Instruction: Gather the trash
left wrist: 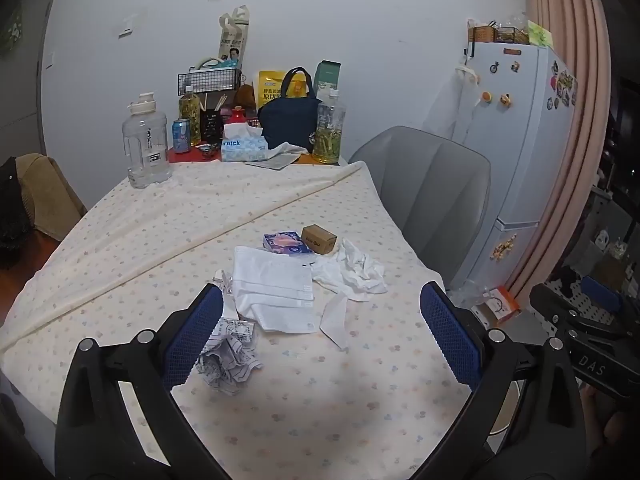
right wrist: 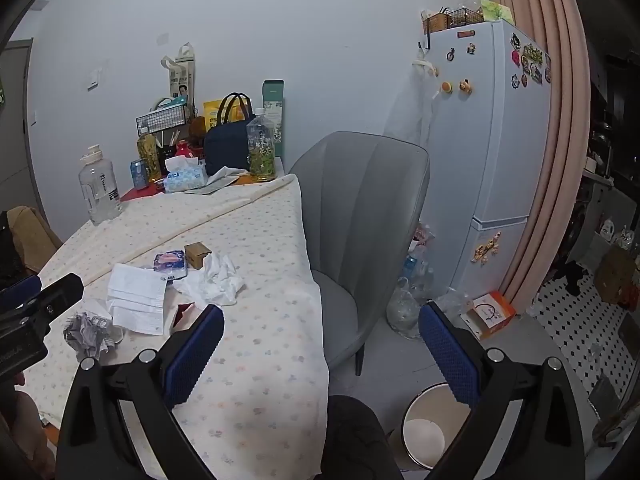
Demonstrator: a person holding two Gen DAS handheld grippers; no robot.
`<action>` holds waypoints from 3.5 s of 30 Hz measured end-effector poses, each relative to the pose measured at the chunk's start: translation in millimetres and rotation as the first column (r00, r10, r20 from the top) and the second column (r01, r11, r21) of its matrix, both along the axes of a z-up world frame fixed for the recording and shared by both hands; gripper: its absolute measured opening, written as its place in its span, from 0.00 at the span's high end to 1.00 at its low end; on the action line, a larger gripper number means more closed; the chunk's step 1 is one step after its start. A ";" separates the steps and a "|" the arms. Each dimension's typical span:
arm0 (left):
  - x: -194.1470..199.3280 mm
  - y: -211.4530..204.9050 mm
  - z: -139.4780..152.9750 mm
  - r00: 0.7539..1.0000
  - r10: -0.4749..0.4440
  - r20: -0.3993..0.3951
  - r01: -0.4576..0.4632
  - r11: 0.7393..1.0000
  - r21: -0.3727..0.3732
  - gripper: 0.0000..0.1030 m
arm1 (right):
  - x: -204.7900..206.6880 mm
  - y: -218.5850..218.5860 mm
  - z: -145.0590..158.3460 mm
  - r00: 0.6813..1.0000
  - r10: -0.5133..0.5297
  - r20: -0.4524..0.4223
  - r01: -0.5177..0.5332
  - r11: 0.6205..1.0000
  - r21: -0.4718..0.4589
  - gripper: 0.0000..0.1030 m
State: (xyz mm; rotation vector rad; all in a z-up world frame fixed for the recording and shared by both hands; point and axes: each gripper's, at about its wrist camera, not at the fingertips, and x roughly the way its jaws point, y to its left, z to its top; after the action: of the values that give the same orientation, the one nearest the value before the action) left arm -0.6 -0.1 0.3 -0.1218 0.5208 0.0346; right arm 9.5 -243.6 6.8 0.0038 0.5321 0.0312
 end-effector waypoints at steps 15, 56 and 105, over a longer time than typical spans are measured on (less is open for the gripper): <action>5.6 -12.0 0.3 1.000 -0.007 -0.010 0.007 1.000 -0.010 0.05 | 4.1 -5.5 -3.8 1.000 -0.015 -0.005 0.014 1.000 -0.003 0.07; 2.3 -1.4 -0.8 0.999 0.031 0.013 -0.031 0.999 -0.018 0.05 | 3.1 -18.2 -1.0 0.999 -0.037 0.014 0.037 0.999 0.016 0.07; -2.4 55.6 -10.8 0.994 0.098 -0.037 -0.100 0.994 -0.053 0.05 | 24.1 25.3 -0.5 0.987 0.159 -0.018 -0.157 0.983 0.093 0.07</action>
State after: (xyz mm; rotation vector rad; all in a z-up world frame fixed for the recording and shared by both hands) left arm -2.9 55.5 -10.5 -0.2006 0.5501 0.1199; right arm 33.5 -218.3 6.3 0.0509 0.5547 0.2111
